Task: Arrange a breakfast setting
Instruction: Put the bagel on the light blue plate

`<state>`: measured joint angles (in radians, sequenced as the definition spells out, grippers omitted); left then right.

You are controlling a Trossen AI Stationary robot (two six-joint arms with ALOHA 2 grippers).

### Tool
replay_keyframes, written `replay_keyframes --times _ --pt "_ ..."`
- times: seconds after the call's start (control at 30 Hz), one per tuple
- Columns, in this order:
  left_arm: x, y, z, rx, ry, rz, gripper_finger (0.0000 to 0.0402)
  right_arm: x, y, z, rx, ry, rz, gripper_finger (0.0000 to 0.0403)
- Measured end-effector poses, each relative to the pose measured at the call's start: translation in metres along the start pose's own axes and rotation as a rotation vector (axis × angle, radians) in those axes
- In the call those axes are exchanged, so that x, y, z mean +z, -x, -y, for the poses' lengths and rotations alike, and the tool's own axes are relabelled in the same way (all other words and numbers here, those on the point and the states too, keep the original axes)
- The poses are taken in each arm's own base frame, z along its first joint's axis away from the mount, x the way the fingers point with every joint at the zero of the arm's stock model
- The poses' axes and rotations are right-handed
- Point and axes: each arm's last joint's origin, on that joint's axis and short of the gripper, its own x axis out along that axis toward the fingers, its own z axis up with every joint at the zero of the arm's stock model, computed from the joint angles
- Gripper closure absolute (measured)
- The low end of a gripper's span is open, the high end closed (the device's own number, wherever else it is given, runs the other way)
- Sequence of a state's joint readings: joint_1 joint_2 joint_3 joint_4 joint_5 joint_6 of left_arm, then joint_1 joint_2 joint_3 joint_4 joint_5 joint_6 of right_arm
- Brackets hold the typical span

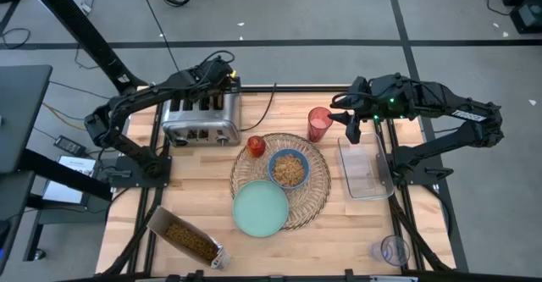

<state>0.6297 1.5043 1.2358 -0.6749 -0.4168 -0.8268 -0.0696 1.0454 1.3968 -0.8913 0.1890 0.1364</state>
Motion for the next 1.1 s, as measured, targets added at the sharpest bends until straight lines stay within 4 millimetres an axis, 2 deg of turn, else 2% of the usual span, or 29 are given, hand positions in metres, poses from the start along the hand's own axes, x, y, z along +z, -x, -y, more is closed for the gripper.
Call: replay_keyframes --times 0.6,1.1 --pt "0.0050 -0.0022 -0.0054 0.038 0.057 0.023 0.0234 -0.0002 -0.0001 0.0000 0.001 0.008 -0.002 0.0245" --pt "0.0046 -0.0028 -0.0066 0.036 0.043 0.005 0.0320 -0.0002 -0.0001 0.0000 0.001 0.009 -0.002 0.0245"
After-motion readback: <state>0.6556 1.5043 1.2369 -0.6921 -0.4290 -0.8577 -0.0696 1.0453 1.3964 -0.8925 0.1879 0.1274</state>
